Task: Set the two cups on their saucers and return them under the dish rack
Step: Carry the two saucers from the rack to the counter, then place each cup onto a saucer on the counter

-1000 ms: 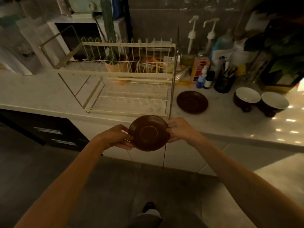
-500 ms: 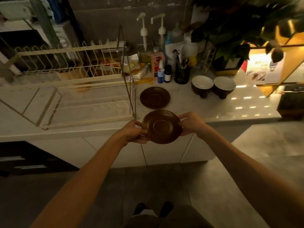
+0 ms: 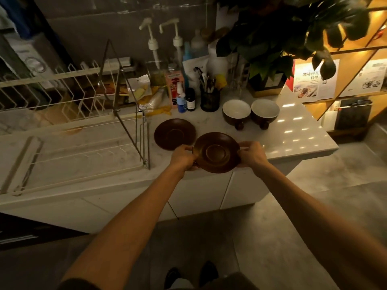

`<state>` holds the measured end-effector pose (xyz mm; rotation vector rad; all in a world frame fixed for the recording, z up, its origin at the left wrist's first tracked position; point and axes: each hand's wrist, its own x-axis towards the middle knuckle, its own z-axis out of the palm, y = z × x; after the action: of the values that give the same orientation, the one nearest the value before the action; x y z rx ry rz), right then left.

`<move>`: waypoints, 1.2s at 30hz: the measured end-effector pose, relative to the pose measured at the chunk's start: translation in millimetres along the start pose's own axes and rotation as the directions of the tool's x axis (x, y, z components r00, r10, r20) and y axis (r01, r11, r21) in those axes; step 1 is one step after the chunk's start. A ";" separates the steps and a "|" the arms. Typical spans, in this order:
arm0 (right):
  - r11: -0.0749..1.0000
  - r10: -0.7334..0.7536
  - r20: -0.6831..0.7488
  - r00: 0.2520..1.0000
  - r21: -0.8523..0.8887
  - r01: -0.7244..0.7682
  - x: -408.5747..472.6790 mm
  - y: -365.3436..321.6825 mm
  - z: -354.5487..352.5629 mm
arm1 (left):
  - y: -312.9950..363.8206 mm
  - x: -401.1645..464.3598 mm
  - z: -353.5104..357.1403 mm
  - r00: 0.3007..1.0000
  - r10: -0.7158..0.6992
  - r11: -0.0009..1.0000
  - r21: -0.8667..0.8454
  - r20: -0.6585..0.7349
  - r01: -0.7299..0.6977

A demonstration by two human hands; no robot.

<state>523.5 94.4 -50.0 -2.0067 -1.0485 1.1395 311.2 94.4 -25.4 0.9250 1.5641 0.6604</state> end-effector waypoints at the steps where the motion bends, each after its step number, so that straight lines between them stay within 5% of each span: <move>1: 1.000 0.005 -0.010 1.000 -0.002 -0.005 3.7 -0.5 -0.4 | 2.3 3.7 1.8 1.000 0.006 1.000 0.005 -0.001 -0.006; 28: 0.988 -0.029 0.022 0.999 -0.150 0.032 51.3 -2.9 -5.5 | 8.6 64.1 13.2 1.000 0.000 0.973 0.231 -0.014 0.004; 36: 0.984 -0.035 -0.169 0.985 -0.176 0.005 43.7 -17.3 -18.5 | 33.7 64.9 -3.6 0.955 0.292 0.730 0.635 0.045 -0.253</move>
<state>548.0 138.4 -46.0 -2.1820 -1.1094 0.8709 311.7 167.4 -31.7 1.6876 1.7544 0.3442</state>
